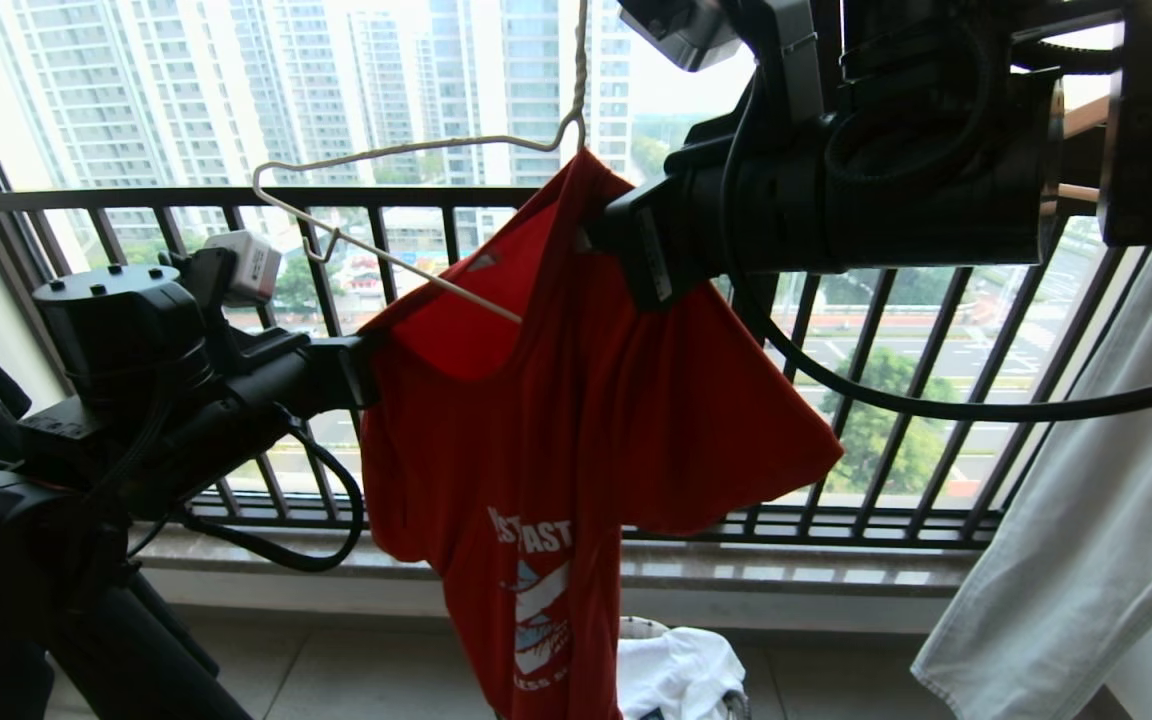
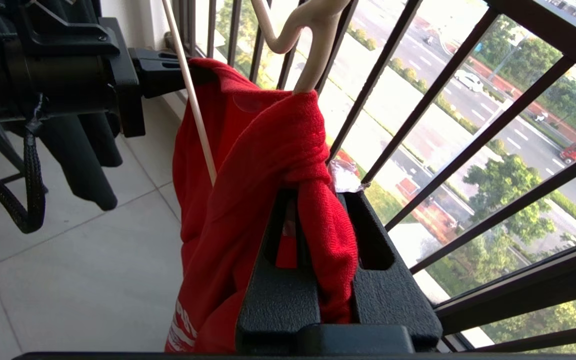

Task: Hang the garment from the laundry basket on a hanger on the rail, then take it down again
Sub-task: Hang the clothes on the clothes rack

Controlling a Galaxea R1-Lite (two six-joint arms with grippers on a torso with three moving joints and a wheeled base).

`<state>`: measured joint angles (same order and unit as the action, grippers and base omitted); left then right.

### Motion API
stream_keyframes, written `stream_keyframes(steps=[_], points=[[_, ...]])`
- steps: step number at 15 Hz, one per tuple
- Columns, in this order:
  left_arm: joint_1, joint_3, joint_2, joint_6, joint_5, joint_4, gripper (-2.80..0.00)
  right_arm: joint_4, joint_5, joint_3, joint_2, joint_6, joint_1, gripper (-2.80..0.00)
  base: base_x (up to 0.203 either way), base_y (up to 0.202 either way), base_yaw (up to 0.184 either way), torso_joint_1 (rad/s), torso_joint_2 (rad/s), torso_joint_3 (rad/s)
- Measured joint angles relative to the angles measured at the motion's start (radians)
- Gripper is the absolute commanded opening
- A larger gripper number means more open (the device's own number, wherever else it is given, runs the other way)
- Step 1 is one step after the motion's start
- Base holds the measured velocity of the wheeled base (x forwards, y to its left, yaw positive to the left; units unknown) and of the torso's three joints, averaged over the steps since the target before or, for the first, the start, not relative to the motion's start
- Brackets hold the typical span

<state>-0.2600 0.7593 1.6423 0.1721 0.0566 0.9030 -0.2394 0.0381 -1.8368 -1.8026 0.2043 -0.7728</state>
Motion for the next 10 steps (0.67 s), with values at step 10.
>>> stream_keyframes(steps=[10], points=[[0.139, 0.118, 0.019, 0.005, 0.006, -0.104, -2.8, 0.136, -0.005, 0.123, -0.015, 0.001, 0.052, -2.8, 0.0, 0.0, 0.0, 0.0, 0.0, 0.0]])
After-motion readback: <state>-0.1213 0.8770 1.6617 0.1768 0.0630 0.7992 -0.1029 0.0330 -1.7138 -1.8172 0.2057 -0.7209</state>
